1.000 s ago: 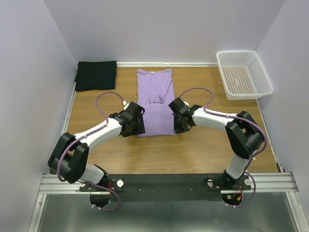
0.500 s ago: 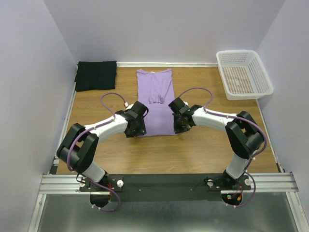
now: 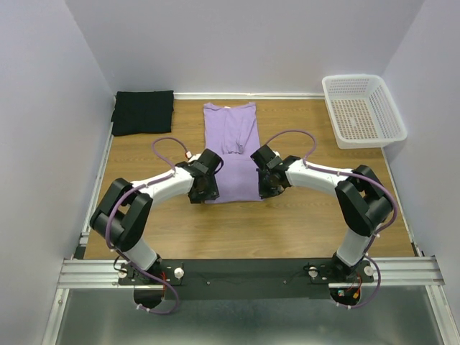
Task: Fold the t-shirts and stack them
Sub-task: Fold the tshirt
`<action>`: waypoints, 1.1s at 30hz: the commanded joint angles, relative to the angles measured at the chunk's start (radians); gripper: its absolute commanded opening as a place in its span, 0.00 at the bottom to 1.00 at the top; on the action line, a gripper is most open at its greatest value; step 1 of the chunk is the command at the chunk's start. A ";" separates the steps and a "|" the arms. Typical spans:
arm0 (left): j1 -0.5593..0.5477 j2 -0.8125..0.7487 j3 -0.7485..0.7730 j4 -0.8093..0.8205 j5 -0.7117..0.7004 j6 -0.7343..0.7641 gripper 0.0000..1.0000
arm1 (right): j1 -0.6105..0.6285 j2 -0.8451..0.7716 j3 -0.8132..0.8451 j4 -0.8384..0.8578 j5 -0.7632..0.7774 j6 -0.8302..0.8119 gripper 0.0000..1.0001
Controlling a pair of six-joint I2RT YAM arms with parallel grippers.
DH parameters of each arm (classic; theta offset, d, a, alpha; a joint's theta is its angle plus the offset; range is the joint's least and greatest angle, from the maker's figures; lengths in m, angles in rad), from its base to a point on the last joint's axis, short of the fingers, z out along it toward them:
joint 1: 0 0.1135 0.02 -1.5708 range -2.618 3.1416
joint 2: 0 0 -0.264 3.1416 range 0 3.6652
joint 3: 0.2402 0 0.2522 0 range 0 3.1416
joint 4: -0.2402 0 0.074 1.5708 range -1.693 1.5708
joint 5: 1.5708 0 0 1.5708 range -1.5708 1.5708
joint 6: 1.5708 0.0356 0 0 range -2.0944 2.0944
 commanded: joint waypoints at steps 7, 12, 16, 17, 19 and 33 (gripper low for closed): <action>-0.006 0.110 -0.050 0.048 0.047 -0.031 0.24 | 0.012 0.079 -0.061 -0.118 -0.001 -0.026 0.00; -0.006 0.084 -0.073 0.032 0.053 -0.030 0.28 | 0.012 0.080 -0.061 -0.118 -0.003 -0.026 0.01; -0.009 0.064 -0.090 0.008 0.048 -0.034 0.47 | 0.012 0.082 -0.058 -0.120 -0.010 -0.026 0.00; -0.009 0.058 -0.092 0.002 0.048 -0.037 0.48 | 0.012 0.082 -0.058 -0.118 -0.013 -0.026 0.00; -0.009 0.050 -0.089 -0.018 0.041 -0.036 0.48 | 0.012 0.076 -0.060 -0.118 -0.013 -0.028 0.01; -0.139 -0.186 -0.148 -0.264 0.053 -0.017 0.00 | 0.015 -0.113 -0.152 -0.271 -0.148 -0.043 0.01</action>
